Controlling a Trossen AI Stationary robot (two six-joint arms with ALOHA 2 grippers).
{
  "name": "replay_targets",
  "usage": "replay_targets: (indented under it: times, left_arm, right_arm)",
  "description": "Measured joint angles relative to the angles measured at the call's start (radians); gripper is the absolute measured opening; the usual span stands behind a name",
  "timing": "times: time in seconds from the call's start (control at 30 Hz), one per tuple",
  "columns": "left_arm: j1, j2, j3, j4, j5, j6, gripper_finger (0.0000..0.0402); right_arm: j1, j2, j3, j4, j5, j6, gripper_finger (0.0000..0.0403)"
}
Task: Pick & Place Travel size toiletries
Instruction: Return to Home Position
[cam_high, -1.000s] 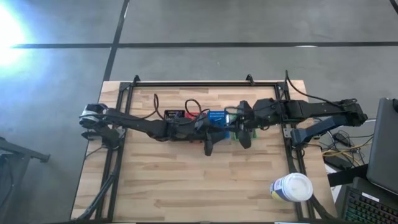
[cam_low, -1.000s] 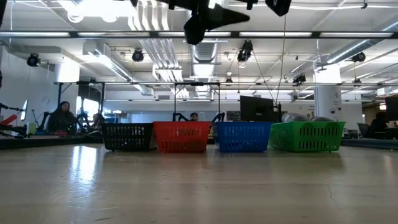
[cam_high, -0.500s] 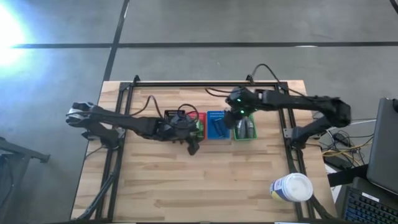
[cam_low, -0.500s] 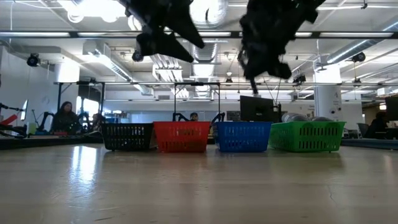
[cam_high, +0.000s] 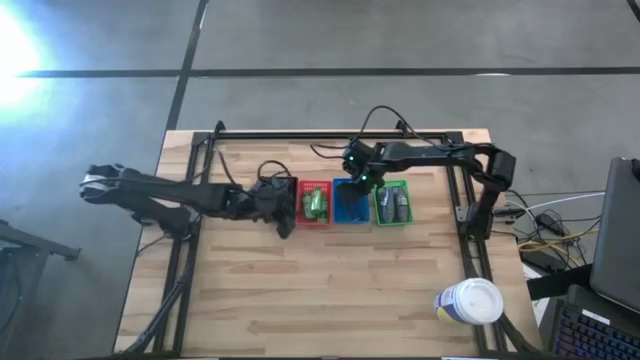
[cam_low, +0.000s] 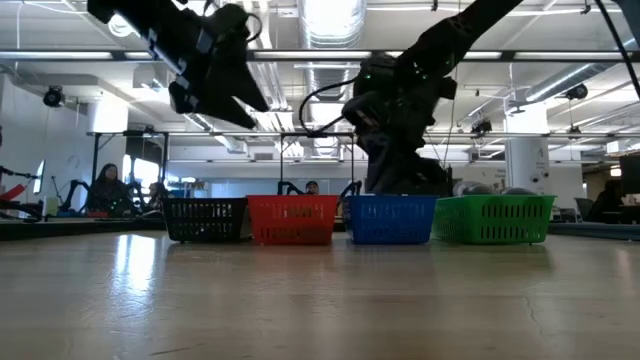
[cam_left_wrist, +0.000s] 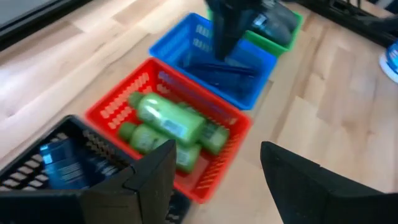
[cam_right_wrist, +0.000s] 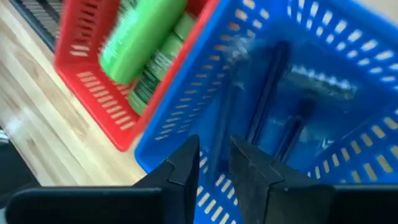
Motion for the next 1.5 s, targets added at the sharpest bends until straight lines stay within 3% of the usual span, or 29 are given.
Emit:
replay_targets:
  times: [0.3, 0.57, 0.77, 0.87, 0.97, 1.07, 1.2, 1.37, 1.5]
  left_arm:
    - [0.101, -0.141, -0.131, 0.092, 0.034, 0.024, 0.0238]
    - [0.126, -0.194, -0.137, 0.102, 0.025, 0.040, 0.0236]
    - [0.125, -0.239, -0.137, 0.115, 0.032, -0.054, 0.0236]
    - [0.125, -0.258, -0.137, 0.120, 0.048, -0.156, 0.0236]
    - [0.124, -0.277, -0.137, 0.148, 0.118, -0.249, 0.0236]
    - [0.110, -0.289, -0.137, 0.229, 0.223, -0.189, 0.0236]
    - [0.095, -0.310, -0.137, 0.337, 0.355, -0.114, 0.0237]
    - [0.078, -0.365, -0.141, 0.353, 0.412, -0.032, 0.0236]
    - [0.086, -0.416, -0.171, 0.424, 0.385, 0.010, 0.0236]
  right_arm:
    - [0.000, 0.001, 0.055, -0.090, 0.003, -0.014, 0.0140]
    - [0.023, -0.176, 0.063, -0.089, 0.124, -0.139, 0.0187]
    - [0.083, -0.395, 0.062, -0.096, 0.233, -0.325, 0.0206]
    - [0.118, -0.523, 0.061, -0.101, 0.238, -0.349, 0.0212]
    - [0.126, -0.645, 0.061, -0.110, 0.238, -0.329, 0.0217]
    - [0.126, -0.759, 0.057, -0.171, 0.238, -0.205, 0.0221]
    - [0.185, -0.935, 0.025, -0.186, 0.156, -0.304, 0.0229]
    - [0.276, -1.167, -0.155, -0.145, 0.150, -0.315, 0.0242]
    - [0.315, -1.359, -0.394, 0.070, 0.146, -0.246, 0.0253]
